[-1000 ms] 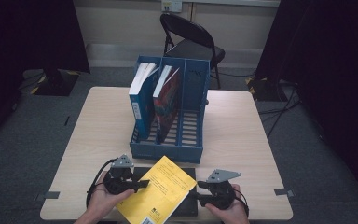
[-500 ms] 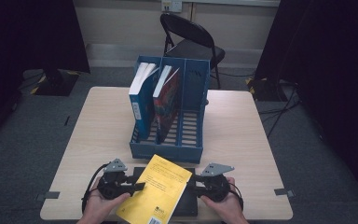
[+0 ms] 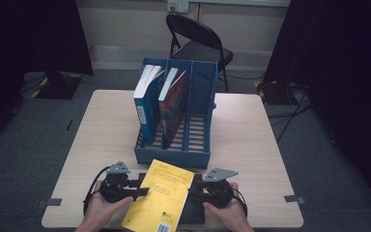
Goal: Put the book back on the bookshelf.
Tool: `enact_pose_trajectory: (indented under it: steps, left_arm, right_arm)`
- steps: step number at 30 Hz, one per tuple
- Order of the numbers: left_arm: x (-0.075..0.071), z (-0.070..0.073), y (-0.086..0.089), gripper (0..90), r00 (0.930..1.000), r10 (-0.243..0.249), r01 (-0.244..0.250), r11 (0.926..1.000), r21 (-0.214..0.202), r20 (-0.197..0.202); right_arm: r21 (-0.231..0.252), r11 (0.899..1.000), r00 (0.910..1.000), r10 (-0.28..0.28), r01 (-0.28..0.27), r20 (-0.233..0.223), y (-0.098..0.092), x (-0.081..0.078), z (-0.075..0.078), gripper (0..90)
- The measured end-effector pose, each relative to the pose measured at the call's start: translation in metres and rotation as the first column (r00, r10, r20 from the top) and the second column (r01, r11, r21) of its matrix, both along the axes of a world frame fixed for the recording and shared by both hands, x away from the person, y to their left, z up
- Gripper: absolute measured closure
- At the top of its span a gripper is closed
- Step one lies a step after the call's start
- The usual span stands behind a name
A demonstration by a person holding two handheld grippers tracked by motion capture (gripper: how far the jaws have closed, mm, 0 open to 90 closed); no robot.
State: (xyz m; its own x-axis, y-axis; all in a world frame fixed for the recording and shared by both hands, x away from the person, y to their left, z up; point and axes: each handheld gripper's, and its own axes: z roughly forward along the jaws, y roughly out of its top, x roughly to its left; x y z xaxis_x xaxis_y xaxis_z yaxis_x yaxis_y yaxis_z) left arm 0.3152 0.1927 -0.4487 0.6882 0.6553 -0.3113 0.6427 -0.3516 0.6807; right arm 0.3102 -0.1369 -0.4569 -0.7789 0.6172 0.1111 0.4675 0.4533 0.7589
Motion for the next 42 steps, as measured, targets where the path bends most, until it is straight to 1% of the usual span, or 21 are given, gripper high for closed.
enact_pose_trajectory:
  steps: [2,3,7,12,16,17,20,21,23,24,25,26,27,28,29,30,31,33,35,36,42]
  left_arm:
    - [0.002,0.000,0.000,52.8,1.0000,-0.007,0.007,1.0000,-0.004,-0.004]
    - [0.002,0.000,-0.001,52.6,1.0000,-0.006,0.006,1.0000,0.003,-0.002]
    - [0.002,0.001,-0.001,50.6,1.0000,0.002,-0.002,0.9998,0.020,0.007]
    - [0.003,0.001,0.003,50.8,1.0000,0.006,-0.006,0.9999,0.013,-0.002]
    - [0.003,0.001,0.004,48.3,0.9997,0.022,-0.022,0.9996,0.018,0.010]
    - [0.004,0.001,0.005,47.2,0.9997,0.015,-0.016,0.9993,0.033,0.017]
    - [0.006,0.002,0.008,46.3,0.9994,0.027,-0.027,0.9990,0.035,0.021]
    - [0.007,0.001,0.011,46.6,0.9993,0.027,-0.028,0.9993,0.027,0.026]
    - [0.009,-0.001,0.013,47.8,0.9993,0.035,-0.035,0.9994,0.003,0.011]
    - [0.009,-0.001,0.013,47.9,0.9993,0.035,-0.035,0.9994,0.003,0.011]
    - [0.010,-0.002,0.015,48.1,0.9986,0.054,-0.054,0.9984,-0.019,-0.005]
    - [0.010,-0.002,0.015,49.1,0.9986,0.054,-0.054,0.9984,-0.019,-0.005]
    - [0.011,-0.003,0.016,49.1,0.9987,0.048,-0.048,0.9984,-0.029,-0.019]
    - [0.011,-0.004,0.017,49.8,0.9983,0.053,-0.054,0.9979,-0.038,-0.023]
    - [0.013,-0.005,0.019,47.6,0.9976,0.063,-0.064,0.9967,-0.050,-0.029]
    - [0.013,-0.005,0.019,47.5,0.9976,0.063,-0.064,0.9967,-0.050,-0.029]
    - [0.014,-0.006,0.019,46.9,0.9974,0.064,-0.065,0.9963,-0.055,-0.032]
    - [0.015,-0.005,0.018,45.0,0.9973,0.072,-0.073,0.9966,-0.039,-0.016]
    - [0.015,-0.005,0.018,44.9,0.9975,0.070,-0.070,0.9968,-0.037,-0.015]
    - [0.017,-0.006,0.018,42.9,0.9971,0.074,-0.074,0.9966,-0.035,-0.018]
    - [0.024,-0.007,0.017,38.8,0.9949,0.097,-0.098,0.9943,-0.041,-0.028]
  right_arm:
    - [-0.006,1.000,1.0000,-0.002,0.002,0.009,0.001,-0.002,0.000,61.6]
    - [-0.001,1.000,1.0000,-0.002,0.002,-0.002,0.001,0.000,0.001,60.3]
    - [0.001,1.000,1.0000,-0.004,0.004,-0.006,0.003,0.006,0.000,60.4]
    - [0.005,1.000,0.9999,-0.003,0.003,-0.013,0.005,0.011,0.000,60.3]
    - [-0.006,1.000,0.9999,-0.004,0.004,-0.011,0.008,0.015,0.001,60.3]
    - [-0.019,1.000,1.0000,-0.004,0.004,-0.005,0.013,0.019,0.002,60.8]
    - [-0.015,1.000,1.0000,-0.006,0.006,-0.006,0.016,0.024,0.001,61.0]
    - [0.001,1.000,0.9999,-0.014,0.014,0.000,0.018,0.026,-0.001,61.1]
    - [0.005,1.000,0.9998,-0.017,0.017,0.002,0.018,0.026,-0.001,60.7]
    - [0.005,1.000,0.9998,-0.017,0.017,0.002,0.018,0.026,-0.001,60.7]
    - [0.007,1.000,0.9998,-0.020,0.020,-0.004,0.017,0.026,-0.001,58.9]
    - [0.007,1.000,0.9998,-0.020,0.020,-0.004,0.017,0.026,-0.001,58.9]
    - [0.019,1.000,0.9998,-0.016,0.016,-0.008,0.017,0.026,-0.001,58.7]
    - [0.026,1.000,1.0000,-0.006,0.006,-0.007,0.017,0.025,0.000,59.3]
    - [0.033,0.999,1.0000,0.009,-0.009,0.001,0.017,0.021,0.003,59.5]
    - [0.033,0.999,1.0000,0.009,-0.009,0.001,0.017,0.021,0.003,59.5]
    - [0.042,0.999,0.9997,0.025,-0.024,-0.007,0.018,0.018,0.004,60.0]
    - [0.036,0.999,0.9996,0.029,-0.029,-0.001,0.020,0.016,0.003,61.0]
    - [0.039,0.999,0.9996,0.029,-0.029,-0.002,0.020,0.017,0.003,61.0]
    - [0.042,0.999,0.9994,0.033,-0.033,-0.006,0.019,0.018,0.003,60.9]
    - [0.052,0.998,0.9992,0.039,-0.038,-0.009,0.021,0.019,0.002,63.0]
